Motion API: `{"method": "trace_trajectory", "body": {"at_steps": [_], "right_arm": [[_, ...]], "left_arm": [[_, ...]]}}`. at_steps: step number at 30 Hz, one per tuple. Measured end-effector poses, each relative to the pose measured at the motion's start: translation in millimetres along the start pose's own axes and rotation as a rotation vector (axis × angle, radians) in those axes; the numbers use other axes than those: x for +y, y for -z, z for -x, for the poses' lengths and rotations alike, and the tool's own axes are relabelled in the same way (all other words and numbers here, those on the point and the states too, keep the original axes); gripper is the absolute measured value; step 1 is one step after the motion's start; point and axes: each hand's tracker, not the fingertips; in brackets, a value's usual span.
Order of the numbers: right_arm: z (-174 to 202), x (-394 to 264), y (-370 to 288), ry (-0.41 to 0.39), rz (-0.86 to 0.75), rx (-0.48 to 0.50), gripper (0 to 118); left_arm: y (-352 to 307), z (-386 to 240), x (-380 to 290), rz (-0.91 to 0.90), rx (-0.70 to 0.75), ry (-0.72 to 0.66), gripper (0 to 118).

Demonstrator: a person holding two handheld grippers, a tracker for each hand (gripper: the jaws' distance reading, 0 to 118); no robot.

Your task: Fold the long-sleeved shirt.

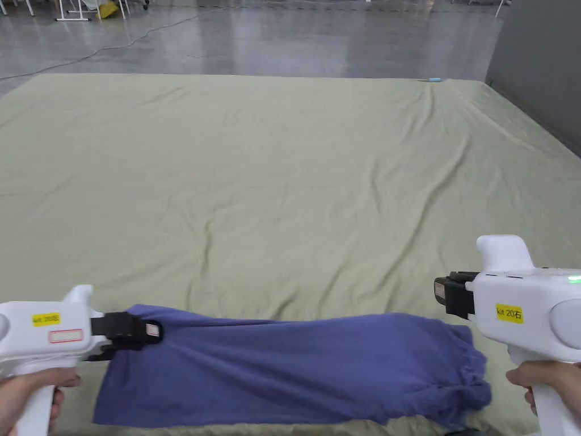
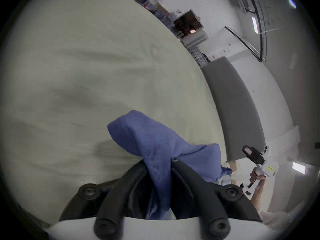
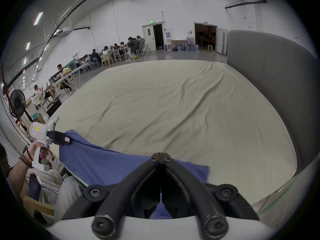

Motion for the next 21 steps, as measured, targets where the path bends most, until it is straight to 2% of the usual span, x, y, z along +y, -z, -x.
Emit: {"method": "trace_trajectory", "body": {"at_steps": [3, 7, 13, 21], "right_arm": [[-0.2, 0.5, 1.9, 0.002, 0.001, 0.003, 0], [1.6, 2.0, 5.1, -0.014, 0.005, 0.012, 0], [5.7, 4.1, 6.2, -0.022, 0.001, 0.022, 0], [5.1, 5.3, 0.9, -0.048, -0.003, 0.028, 0]], "left_arm": [[-45.7, 18.1, 8.1, -0.060, 0.127, -0.029, 3], [-76.7, 31.1, 10.0, -0.081, 0.185, -0.093, 3], [-68.7, -22.0, 2.2, -0.042, 0.023, -0.151, 3], [-9.5, -157.7, -20.5, 0.095, -0.203, 0.007, 3]]}}
